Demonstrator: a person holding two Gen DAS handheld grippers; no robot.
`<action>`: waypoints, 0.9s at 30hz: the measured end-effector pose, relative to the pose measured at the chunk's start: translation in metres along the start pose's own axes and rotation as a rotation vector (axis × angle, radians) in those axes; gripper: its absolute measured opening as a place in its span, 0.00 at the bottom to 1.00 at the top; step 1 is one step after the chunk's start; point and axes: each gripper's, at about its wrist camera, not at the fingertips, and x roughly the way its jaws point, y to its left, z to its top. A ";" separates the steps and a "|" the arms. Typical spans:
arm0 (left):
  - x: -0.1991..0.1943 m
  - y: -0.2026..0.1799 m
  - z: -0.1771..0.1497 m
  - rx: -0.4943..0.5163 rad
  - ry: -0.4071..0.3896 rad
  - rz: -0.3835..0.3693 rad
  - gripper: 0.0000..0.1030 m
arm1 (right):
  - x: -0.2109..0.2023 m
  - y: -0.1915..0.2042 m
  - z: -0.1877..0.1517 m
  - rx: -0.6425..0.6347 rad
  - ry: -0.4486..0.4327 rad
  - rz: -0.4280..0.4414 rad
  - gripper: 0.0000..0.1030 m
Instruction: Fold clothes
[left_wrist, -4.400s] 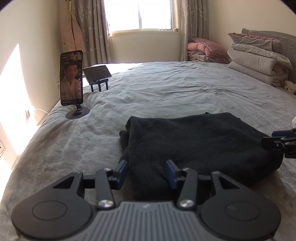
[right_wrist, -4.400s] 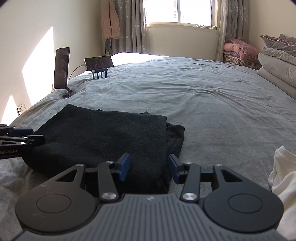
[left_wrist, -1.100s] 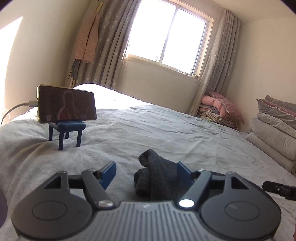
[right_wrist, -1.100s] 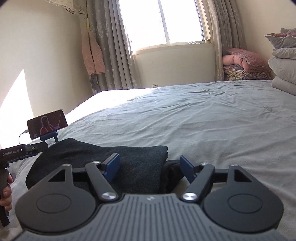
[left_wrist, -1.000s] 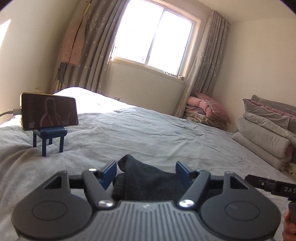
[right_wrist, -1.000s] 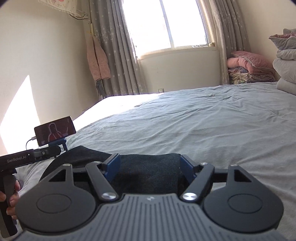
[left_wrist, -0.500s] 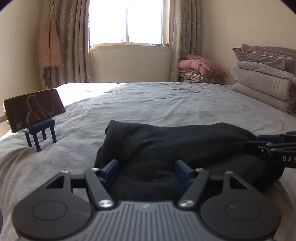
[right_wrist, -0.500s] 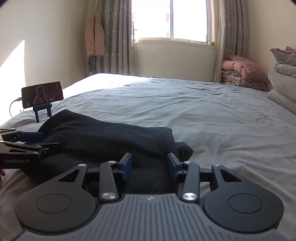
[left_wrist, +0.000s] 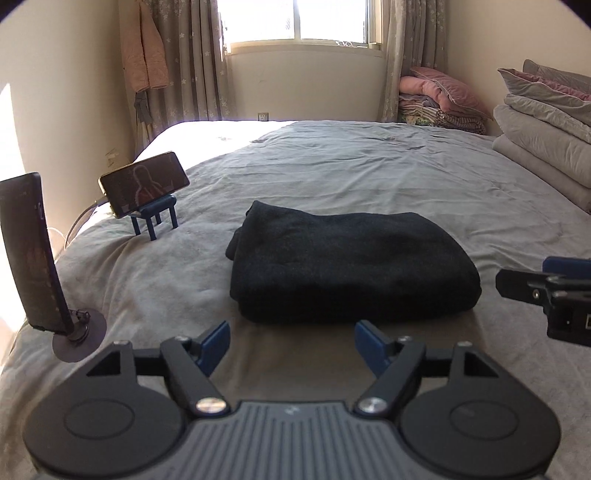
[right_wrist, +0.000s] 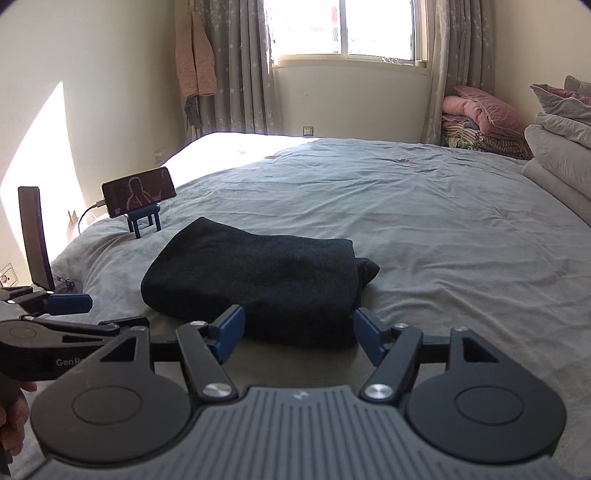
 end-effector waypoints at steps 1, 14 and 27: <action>-0.014 0.000 -0.004 -0.012 0.012 0.001 0.78 | -0.013 0.002 -0.002 0.005 0.002 -0.004 0.75; -0.160 -0.011 -0.068 -0.052 0.111 0.038 1.00 | -0.152 0.035 -0.039 -0.002 0.048 -0.001 1.00; -0.184 -0.013 -0.112 -0.075 0.082 0.034 1.00 | -0.205 0.059 -0.097 0.030 -0.004 -0.055 1.00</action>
